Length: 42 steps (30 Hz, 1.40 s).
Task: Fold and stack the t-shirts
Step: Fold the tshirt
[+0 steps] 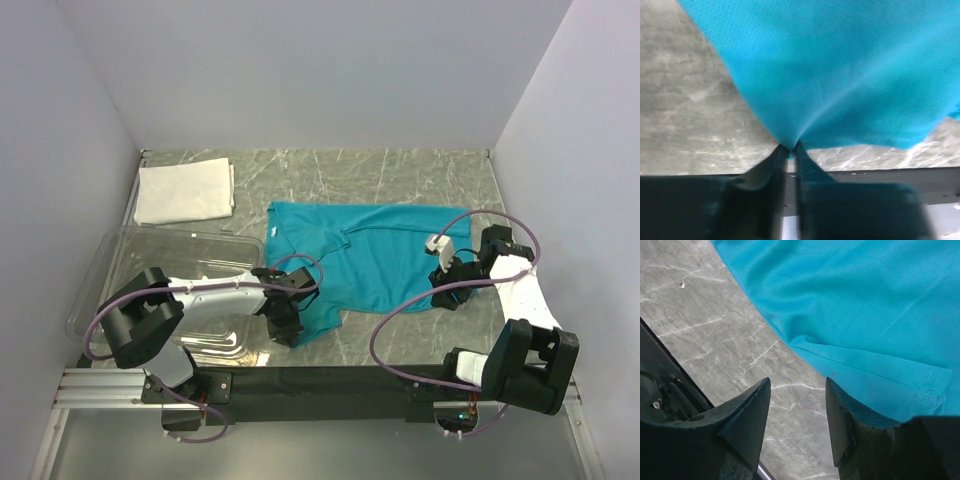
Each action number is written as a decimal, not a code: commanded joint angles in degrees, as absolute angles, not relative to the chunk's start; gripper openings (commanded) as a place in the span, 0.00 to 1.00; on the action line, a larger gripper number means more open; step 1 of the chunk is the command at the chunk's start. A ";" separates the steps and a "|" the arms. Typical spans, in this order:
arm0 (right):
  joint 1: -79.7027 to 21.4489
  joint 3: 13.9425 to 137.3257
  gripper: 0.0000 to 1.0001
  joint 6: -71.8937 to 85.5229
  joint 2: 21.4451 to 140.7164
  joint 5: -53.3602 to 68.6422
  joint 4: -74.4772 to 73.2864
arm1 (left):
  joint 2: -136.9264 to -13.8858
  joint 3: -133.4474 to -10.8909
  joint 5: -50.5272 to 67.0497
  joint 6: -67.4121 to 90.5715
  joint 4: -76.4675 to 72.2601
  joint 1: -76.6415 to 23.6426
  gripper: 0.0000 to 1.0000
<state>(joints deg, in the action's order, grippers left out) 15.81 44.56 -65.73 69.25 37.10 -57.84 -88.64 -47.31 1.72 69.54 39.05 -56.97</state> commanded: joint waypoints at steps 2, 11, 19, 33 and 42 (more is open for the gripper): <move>16.70 43.68 0.55 -68.20 67.76 35.43 -57.57 | -90.44 -50.01 -2.81 69.35 35.77 -57.39 0.00; 20.30 47.02 0.56 -70.93 72.15 24.44 -53.27 | -85.70 -51.94 -2.90 65.39 35.86 -57.66 0.00; 21.79 50.78 0.57 -58.55 76.02 21.35 -43.43 | -82.71 -52.21 -1.85 62.23 34.63 -57.66 0.00; 21.53 59.33 0.63 -50.46 88.76 25.32 -46.41 | -84.73 -54.14 0.35 58.27 32.52 -57.66 0.00; 20.83 60.12 0.62 -48.87 93.51 24.87 -45.09 | -85.61 -54.93 0.88 57.31 33.05 -57.57 0.00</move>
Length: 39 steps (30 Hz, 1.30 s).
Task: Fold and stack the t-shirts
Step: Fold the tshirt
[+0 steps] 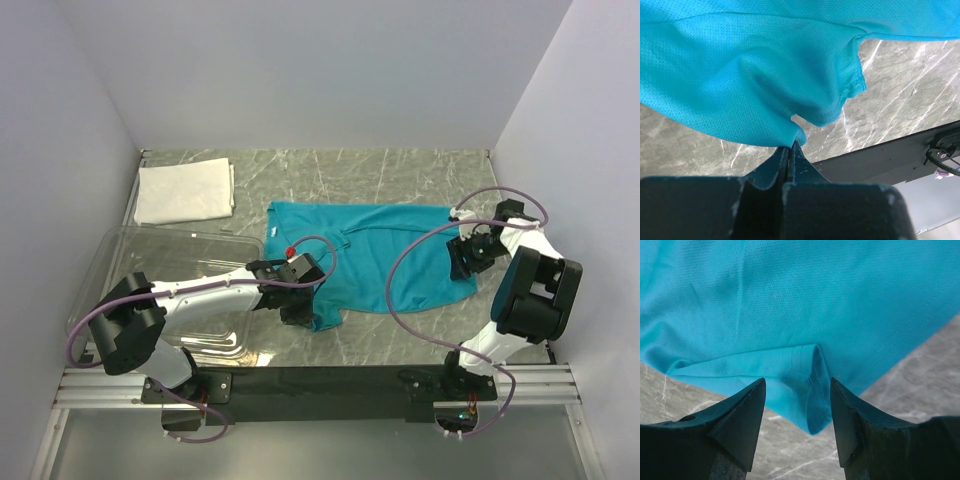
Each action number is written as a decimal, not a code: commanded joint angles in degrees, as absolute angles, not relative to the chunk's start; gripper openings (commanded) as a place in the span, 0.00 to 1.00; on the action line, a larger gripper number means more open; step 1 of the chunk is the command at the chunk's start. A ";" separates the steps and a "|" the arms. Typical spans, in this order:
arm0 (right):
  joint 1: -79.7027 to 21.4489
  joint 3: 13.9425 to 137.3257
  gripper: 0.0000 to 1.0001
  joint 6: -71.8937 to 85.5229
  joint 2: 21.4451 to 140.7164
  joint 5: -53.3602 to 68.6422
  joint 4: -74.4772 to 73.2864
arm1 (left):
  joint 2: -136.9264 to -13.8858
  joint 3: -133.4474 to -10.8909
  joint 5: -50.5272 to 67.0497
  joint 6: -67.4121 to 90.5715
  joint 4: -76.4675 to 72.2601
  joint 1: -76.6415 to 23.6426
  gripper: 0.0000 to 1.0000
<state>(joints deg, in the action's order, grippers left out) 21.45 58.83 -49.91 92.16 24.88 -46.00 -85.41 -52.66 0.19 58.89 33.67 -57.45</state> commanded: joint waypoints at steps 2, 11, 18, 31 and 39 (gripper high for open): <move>20.74 59.86 0.60 -48.95 93.95 24.61 -45.00 | -85.43 -54.76 0.70 57.48 33.13 -57.57 0.00; 20.65 58.71 0.42 -50.01 93.69 25.75 -45.44 | -84.99 -54.84 0.26 57.92 33.75 -57.48 0.00; 20.65 58.72 0.38 -48.26 94.75 25.32 -44.92 | -83.76 -54.93 0.18 58.09 34.63 -57.48 0.00; 20.57 58.09 0.20 -47.37 95.45 25.31 -44.64 | -82.44 -55.98 0.26 58.45 35.24 -57.48 0.00; 22.93 59.41 0.00 -46.94 84.56 31.81 -47.55 | -77.88 -58.09 -2.02 57.40 36.91 -54.15 0.00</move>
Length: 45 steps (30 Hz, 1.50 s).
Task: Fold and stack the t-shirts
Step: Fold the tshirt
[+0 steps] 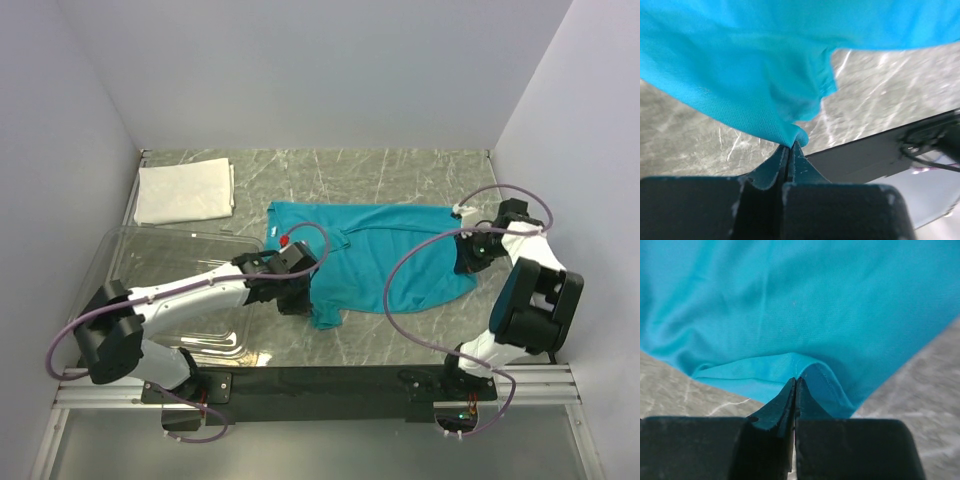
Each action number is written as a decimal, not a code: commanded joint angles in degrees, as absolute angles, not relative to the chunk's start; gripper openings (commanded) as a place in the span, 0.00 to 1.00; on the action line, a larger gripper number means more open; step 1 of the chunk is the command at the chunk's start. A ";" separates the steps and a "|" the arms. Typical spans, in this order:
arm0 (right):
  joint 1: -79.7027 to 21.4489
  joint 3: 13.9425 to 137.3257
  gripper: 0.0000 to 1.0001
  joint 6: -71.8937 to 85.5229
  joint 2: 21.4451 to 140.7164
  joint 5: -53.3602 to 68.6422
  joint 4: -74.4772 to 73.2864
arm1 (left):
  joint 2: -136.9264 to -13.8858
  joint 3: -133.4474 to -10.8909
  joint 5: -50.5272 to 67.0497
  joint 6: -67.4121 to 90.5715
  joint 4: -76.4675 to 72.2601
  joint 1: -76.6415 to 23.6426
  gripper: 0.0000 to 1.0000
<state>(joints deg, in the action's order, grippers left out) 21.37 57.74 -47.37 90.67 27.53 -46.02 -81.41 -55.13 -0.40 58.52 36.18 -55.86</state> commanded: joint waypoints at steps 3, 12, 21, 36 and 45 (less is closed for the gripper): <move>24.17 58.19 0.00 -46.41 82.18 33.22 -46.76 | -76.56 -60.11 -1.06 54.94 37.44 -49.59 0.00; 26.19 57.74 0.00 -44.12 80.07 36.12 -44.56 | -77.17 -64.41 6.59 49.66 36.30 -39.12 0.00; 28.12 59.85 0.00 -40.44 82.18 38.05 -41.23 | -82.17 -71.19 10.01 46.94 35.77 -31.73 0.00; 28.12 62.76 0.00 -25.50 90.26 37.80 -28.84 | -95.35 -82.87 11.78 42.02 35.95 -24.26 0.00; 28.04 60.56 0.00 -15.21 92.28 33.40 -17.49 | -105.28 -91.14 12.57 39.64 36.47 -22.15 0.00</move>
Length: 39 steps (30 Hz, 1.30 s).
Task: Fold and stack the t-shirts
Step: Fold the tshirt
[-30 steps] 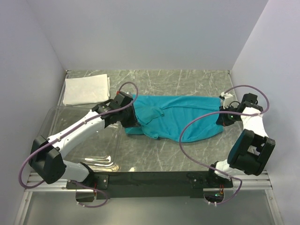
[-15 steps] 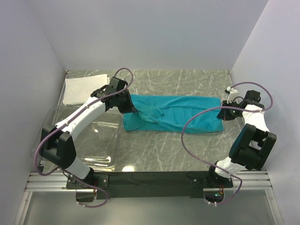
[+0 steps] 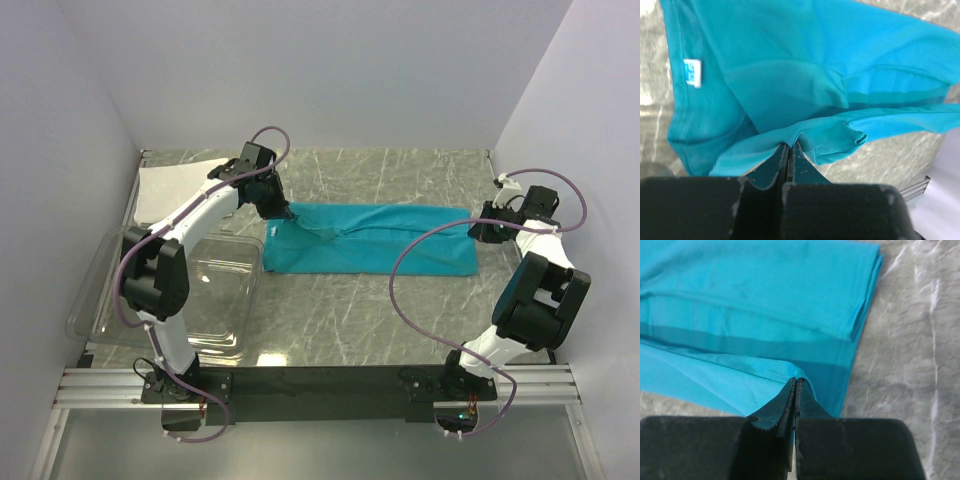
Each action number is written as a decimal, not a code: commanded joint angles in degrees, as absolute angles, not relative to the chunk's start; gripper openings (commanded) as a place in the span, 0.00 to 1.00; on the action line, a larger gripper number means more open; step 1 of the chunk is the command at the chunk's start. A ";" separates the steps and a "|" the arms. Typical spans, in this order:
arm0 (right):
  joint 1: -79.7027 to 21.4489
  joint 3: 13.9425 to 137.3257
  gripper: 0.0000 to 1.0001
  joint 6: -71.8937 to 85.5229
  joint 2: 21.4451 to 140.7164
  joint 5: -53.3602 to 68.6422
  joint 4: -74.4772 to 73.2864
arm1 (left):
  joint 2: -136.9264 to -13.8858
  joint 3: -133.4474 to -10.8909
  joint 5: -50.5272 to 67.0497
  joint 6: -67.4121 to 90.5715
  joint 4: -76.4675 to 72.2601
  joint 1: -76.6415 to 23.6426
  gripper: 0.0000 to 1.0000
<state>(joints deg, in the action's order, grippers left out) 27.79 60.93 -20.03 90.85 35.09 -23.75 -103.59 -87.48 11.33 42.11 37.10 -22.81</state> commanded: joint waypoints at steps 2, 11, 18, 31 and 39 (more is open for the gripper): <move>27.95 60.82 0.00 -14.51 92.98 33.05 -16.88 | -107.40 -92.98 12.39 38.85 36.91 -21.97 0.00; 27.86 59.77 0.00 -12.75 94.48 30.50 -15.03 | -113.55 -98.52 12.39 38.06 37.44 -21.18 0.00; 27.51 60.29 0.00 -11.25 95.01 28.57 -14.50 | -117.86 -102.65 11.95 37.71 38.58 -20.65 0.00; 26.37 60.73 0.00 -8.88 95.36 26.02 -13.45 | -122.95 -107.48 11.16 37.53 38.94 -20.13 0.00; 24.96 63.19 0.32 -5.63 96.15 23.47 -14.41 | -125.77 -111.18 11.25 38.32 38.33 -19.69 0.27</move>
<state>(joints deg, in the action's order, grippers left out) 25.87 60.25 -7.62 96.05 25.47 -15.81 -125.32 -107.72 11.68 38.54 39.33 -20.27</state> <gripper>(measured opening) 0.280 0.228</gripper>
